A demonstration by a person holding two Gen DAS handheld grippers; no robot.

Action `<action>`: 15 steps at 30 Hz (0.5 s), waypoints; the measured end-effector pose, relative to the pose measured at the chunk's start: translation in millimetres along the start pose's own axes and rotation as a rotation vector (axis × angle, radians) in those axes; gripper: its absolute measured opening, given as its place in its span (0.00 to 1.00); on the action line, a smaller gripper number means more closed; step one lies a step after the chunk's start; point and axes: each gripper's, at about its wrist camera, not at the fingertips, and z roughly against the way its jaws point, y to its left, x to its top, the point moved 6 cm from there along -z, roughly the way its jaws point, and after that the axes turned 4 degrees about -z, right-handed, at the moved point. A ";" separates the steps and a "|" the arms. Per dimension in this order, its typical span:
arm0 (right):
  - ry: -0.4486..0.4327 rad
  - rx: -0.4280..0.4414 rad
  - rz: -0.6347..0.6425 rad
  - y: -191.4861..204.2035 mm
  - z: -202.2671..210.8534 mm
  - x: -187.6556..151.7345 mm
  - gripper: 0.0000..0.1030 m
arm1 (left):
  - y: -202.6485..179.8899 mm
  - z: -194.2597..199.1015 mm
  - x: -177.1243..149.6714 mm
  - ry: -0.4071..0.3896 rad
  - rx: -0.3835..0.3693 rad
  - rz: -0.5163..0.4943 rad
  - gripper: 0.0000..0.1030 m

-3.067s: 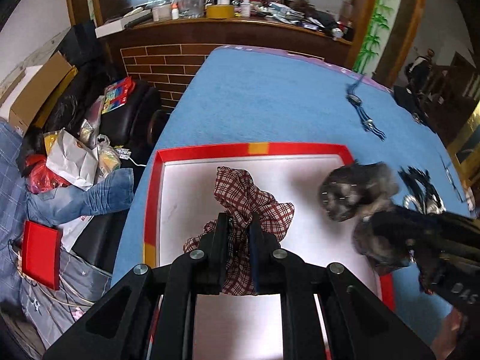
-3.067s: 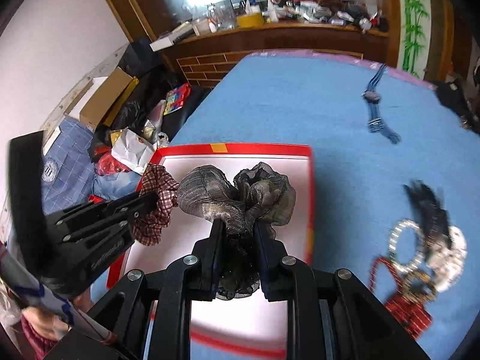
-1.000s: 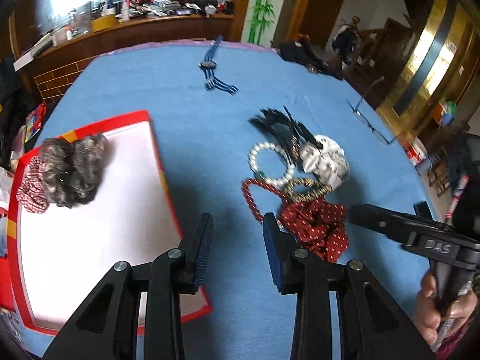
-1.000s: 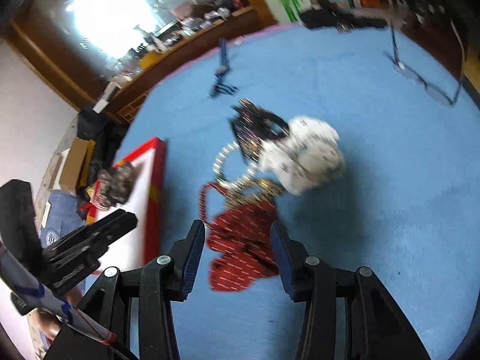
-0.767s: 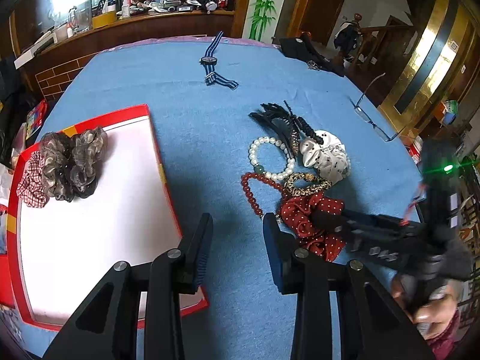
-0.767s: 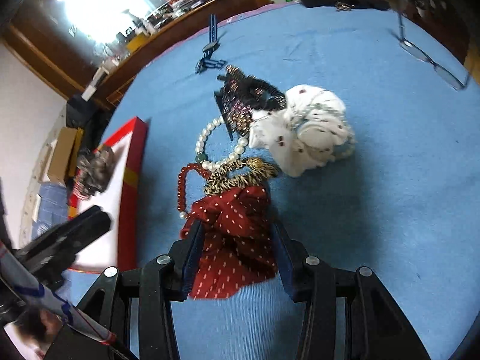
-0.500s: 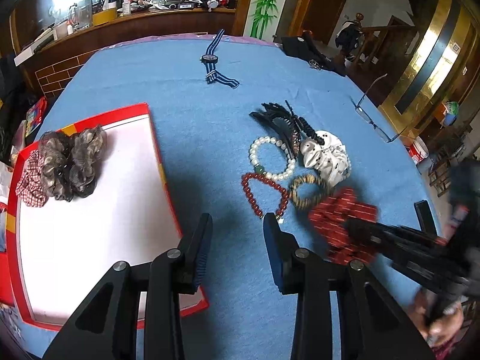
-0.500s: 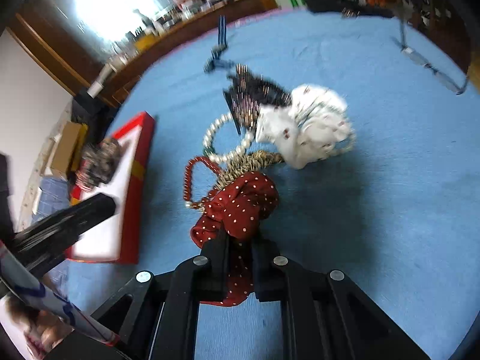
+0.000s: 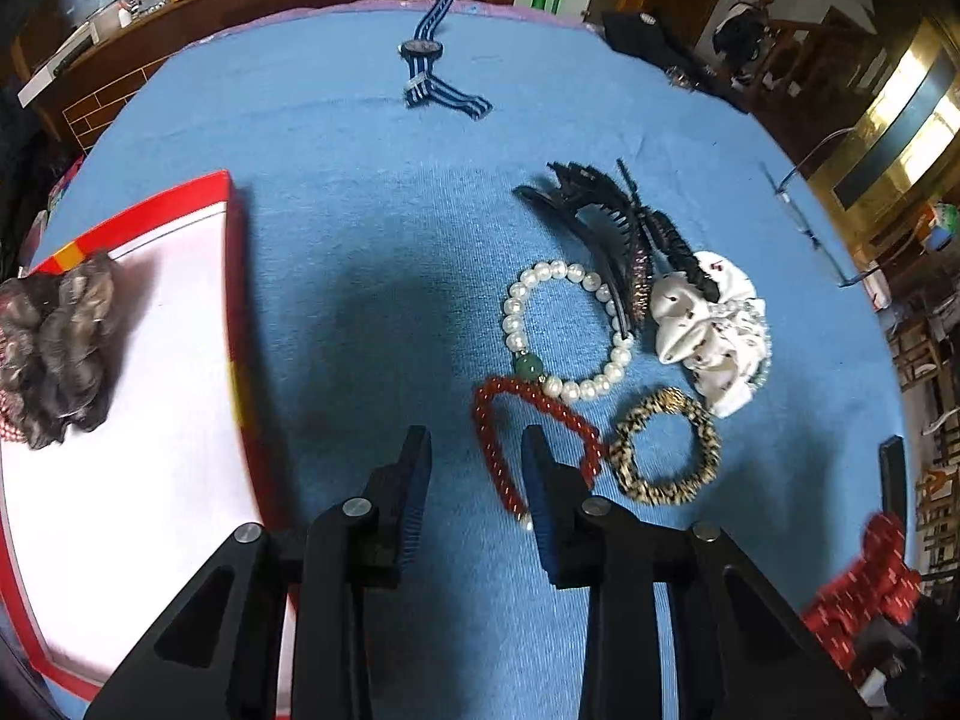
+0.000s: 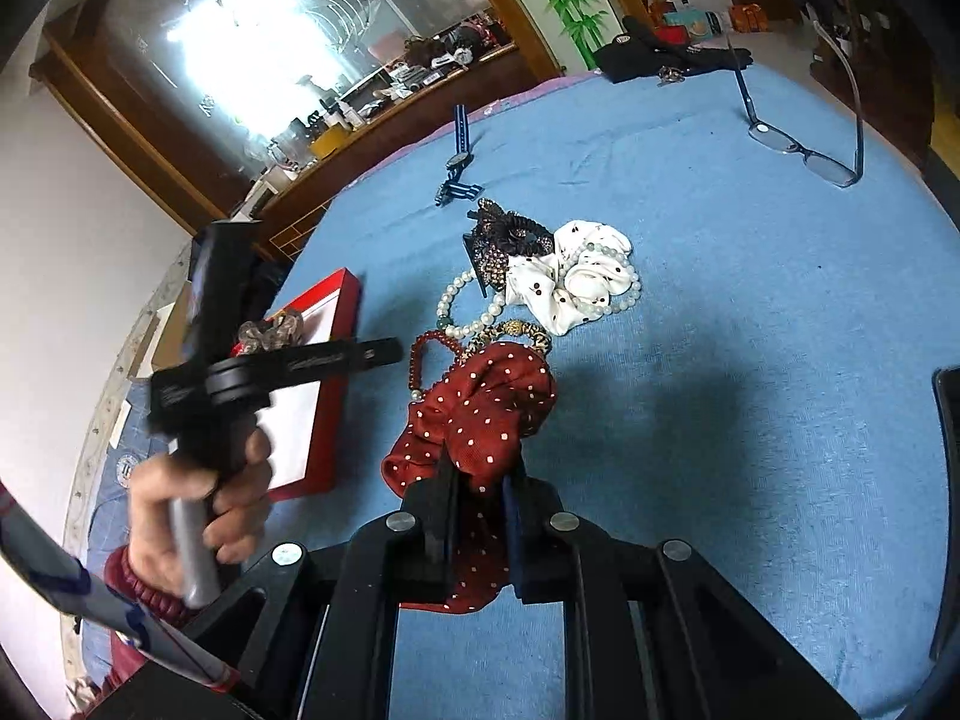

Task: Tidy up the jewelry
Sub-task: 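Grasp the red bead bracelet with the left gripper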

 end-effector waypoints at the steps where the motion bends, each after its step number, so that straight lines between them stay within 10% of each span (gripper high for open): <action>1: -0.002 0.003 -0.005 -1.8 2.3 -0.8 0.14 | -0.3 -5.7 1.0 0.008 0.007 0.006 0.23; 15: -0.020 0.033 -0.029 -11.0 11.5 -0.6 0.15 | -6.8 -0.2 -10.7 -0.041 0.011 -0.021 0.07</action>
